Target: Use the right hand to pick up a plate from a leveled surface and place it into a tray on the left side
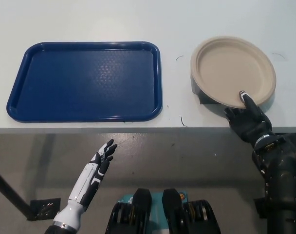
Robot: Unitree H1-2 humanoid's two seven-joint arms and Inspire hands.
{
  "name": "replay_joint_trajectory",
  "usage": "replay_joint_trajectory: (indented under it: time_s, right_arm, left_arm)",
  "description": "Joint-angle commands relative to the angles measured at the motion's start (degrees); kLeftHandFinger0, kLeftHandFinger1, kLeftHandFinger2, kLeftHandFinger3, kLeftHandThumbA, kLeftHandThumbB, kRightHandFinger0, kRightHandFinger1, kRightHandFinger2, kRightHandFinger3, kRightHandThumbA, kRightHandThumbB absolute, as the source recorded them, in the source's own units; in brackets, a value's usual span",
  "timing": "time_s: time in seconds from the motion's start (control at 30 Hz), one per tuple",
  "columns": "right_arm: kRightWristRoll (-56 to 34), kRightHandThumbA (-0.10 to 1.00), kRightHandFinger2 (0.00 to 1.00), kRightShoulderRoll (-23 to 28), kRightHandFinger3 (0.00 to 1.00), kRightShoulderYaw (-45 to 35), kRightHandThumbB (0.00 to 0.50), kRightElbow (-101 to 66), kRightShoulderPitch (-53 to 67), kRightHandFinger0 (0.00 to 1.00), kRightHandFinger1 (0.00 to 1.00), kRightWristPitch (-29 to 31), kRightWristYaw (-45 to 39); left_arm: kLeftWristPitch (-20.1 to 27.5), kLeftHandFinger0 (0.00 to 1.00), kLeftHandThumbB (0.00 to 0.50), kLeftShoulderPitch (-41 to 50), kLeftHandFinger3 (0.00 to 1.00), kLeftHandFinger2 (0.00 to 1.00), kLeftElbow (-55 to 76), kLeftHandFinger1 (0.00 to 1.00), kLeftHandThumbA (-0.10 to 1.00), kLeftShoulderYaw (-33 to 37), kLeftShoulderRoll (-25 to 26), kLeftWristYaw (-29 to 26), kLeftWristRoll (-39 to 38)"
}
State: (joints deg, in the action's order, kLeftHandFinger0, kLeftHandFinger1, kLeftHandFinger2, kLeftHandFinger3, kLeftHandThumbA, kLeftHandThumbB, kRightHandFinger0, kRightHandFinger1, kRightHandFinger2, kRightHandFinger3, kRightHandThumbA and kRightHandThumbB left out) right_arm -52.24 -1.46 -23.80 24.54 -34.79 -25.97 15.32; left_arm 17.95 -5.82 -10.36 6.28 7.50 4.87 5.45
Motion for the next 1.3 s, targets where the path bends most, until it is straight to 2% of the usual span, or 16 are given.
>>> replay_joint_trajectory:
  time_s: [0.0, 0.1, 0.23, 0.37, 0.5, 0.67, 0.7, 0.77, 0.87, 0.9, 0.97, 1.03, 1.1, 1.27]
  right_arm:
    - [2.1, -0.10, 0.63, 0.2, 1.00, -1.1, 0.000, -0.8, -1.0, 0.00, 0.16, -0.8, 3.0]
    - [3.4, -0.10, 0.60, 0.1, 1.00, -0.4, 0.000, -2.7, 0.0, 0.00, 0.14, 0.0, 2.0]
    - [3.7, -0.10, 0.64, -0.8, 1.00, 0.6, 0.000, -8.9, 2.5, 0.00, 0.18, -0.9, 1.6]
    - [1.6, -0.10, 0.66, -0.7, 1.00, 5.1, 0.000, -19.7, 6.3, 0.00, 0.21, -1.0, 4.8]
    - [-1.3, -0.10, 0.65, 0.8, 1.00, 10.5, 0.000, -30.7, 9.9, 0.00, 0.29, -1.0, 8.0]
    - [-4.7, -0.10, 0.64, 2.0, 1.00, 14.9, 0.000, -40.2, 11.8, 0.00, 0.29, -1.0, 11.4]
    - [-5.3, -0.10, 0.64, 2.3, 1.00, 16.3, 0.014, -42.6, 11.8, 0.00, 0.30, -1.0, 13.0]
    - [-6.5, -0.10, 0.63, 2.9, 0.97, 18.8, 0.001, -45.4, 11.6, 0.00, 0.30, -1.0, 14.8]
    - [-6.7, -0.10, 0.63, 3.4, 0.97, 21.8, 0.000, -46.5, 10.3, 0.00, 0.31, -1.0, 15.9]
    - [-6.6, -0.10, 0.62, 3.3, 0.99, 22.3, 0.000, -45.4, 9.6, 0.00, 0.30, -1.0, 14.9]
    - [-6.2, -0.10, 0.66, 3.0, 1.00, 23.7, 0.000, -43.6, 8.2, 0.00, 0.33, -1.0, 15.0]
    - [-5.6, -0.10, 0.71, 2.3, 1.00, 24.5, 0.000, -40.8, 6.5, 0.00, 0.37, -1.0, 14.8]
    - [-5.2, -0.10, 0.71, 1.2, 1.00, 25.0, 0.024, -37.4, 4.5, 0.00, 0.37, -1.0, 15.2]
    - [-1.4, -0.10, 0.72, -1.9, 1.00, 26.3, 0.025, -26.1, -1.5, 0.00, 0.38, -1.0, 11.8]
  left_arm:
    - [2.2, 1.00, 0.160, -1.1, 1.00, 1.00, 0.7, 1.00, 1.00, -0.2, 0.3, 0.4, -0.3]
    - [2.4, 1.00, 0.155, -1.4, 1.00, 1.00, 0.7, 1.00, 1.00, -0.2, 0.1, 0.3, -0.3]
    - [2.0, 1.00, 0.170, -1.4, 1.00, 1.00, 0.7, 1.00, 1.00, -0.2, 0.2, 0.5, -0.5]
    - [2.0, 1.00, 0.164, -1.6, 1.00, 1.00, 0.9, 1.00, 1.00, -0.3, 0.2, 0.3, -0.2]
    - [1.9, 1.00, 0.168, -1.5, 1.00, 1.00, 0.7, 1.00, 1.00, -0.3, 0.1, 0.2, -0.2]
    - [1.6, 1.00, 0.169, -1.4, 1.00, 1.00, 0.9, 1.00, 1.00, -0.3, 0.2, 0.3, -0.2]
    - [1.6, 1.00, 0.176, -1.4, 1.00, 1.00, 0.9, 1.00, 1.00, -0.3, 0.2, 0.3, -0.2]
    - [1.7, 1.00, 0.169, -1.5, 1.00, 1.00, 0.8, 1.00, 1.00, -0.4, 0.2, 0.5, -0.7]
    - [1.8, 1.00, 0.172, -1.7, 1.00, 1.00, 0.7, 1.00, 1.00, -0.3, 0.2, 0.4, -0.4]
    - [2.0, 1.00, 0.173, -1.7, 1.00, 1.00, 0.4, 1.00, 1.00, -0.3, 0.3, 0.3, -0.1]
    - [1.7, 1.00, 0.166, -1.6, 1.00, 1.00, 0.8, 1.00, 1.00, -0.3, 0.4, 0.2, 0.3]
    - [1.8, 1.00, 0.164, -1.4, 1.00, 1.00, 1.0, 1.00, 1.00, -0.2, 0.4, 0.5, -0.3]
    - [1.8, 1.00, 0.158, -1.2, 1.00, 1.00, 1.1, 1.00, 1.00, -0.2, 0.3, 0.6, -0.6]
    - [1.4, 1.00, 0.168, -1.2, 1.00, 1.00, 1.5, 1.00, 1.00, -0.1, 0.3, 0.5, -0.2]
